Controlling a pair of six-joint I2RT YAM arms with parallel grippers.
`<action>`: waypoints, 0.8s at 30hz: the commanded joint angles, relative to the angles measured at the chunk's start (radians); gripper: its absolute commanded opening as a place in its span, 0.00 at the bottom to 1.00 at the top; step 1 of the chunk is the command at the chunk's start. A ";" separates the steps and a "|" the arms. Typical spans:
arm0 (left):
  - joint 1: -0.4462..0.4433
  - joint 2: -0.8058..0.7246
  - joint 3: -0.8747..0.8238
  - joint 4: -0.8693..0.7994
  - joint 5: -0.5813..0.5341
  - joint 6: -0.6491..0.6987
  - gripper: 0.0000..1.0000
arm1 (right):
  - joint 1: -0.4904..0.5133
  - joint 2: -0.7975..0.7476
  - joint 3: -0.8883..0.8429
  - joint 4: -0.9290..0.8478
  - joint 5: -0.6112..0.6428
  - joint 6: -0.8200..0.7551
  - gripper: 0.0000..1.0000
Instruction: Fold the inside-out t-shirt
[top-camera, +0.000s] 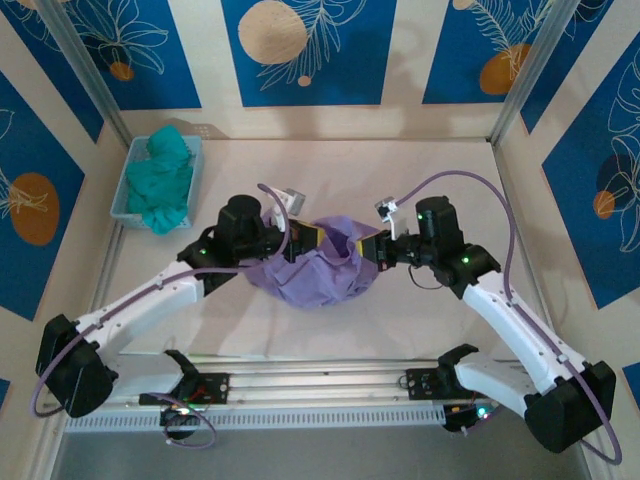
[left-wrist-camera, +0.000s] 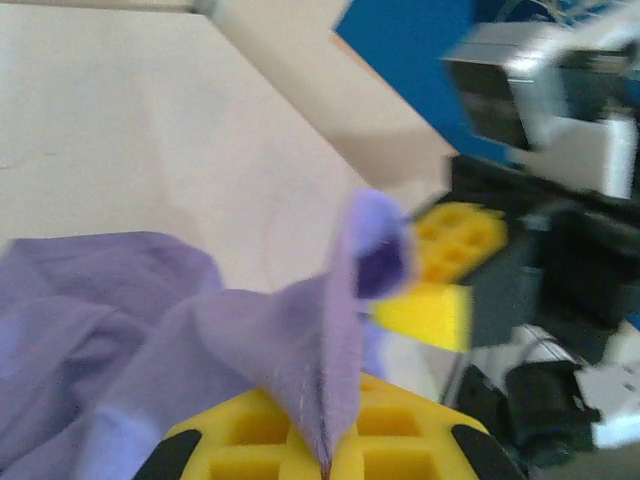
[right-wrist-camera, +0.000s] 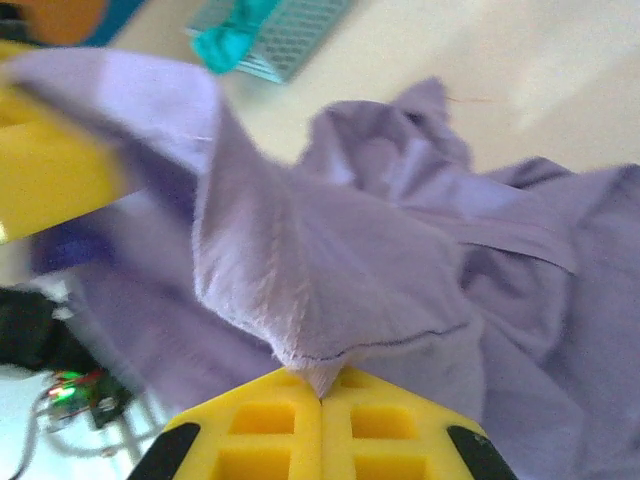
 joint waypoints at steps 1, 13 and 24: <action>0.045 -0.021 -0.017 -0.063 -0.110 0.042 0.00 | -0.025 -0.023 0.010 0.033 -0.297 -0.018 0.00; 0.054 -0.112 -0.053 -0.142 -0.198 0.229 0.45 | -0.071 0.066 0.029 0.116 -0.425 0.125 0.00; -0.112 -0.170 -0.057 -0.086 -0.081 0.366 0.42 | -0.091 0.092 0.040 0.121 -0.451 0.120 0.00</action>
